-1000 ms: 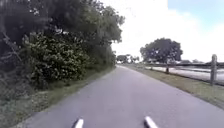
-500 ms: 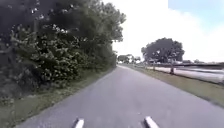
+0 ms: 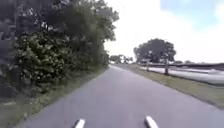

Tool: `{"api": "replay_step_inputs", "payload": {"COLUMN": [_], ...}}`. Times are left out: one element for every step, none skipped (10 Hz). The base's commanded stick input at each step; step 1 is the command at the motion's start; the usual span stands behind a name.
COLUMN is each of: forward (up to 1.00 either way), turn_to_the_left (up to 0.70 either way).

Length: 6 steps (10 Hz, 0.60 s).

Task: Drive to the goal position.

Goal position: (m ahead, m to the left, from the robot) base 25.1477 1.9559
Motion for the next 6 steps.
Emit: {"api": "replay_step_inputs", "payload": {"forward": [0.70, 0.70, 0.70, 0.70, 0.70, 0.70], "turn_to_the_left": [0.00, 0.00, 0.00, 0.00, 0.00, 0.00]}}
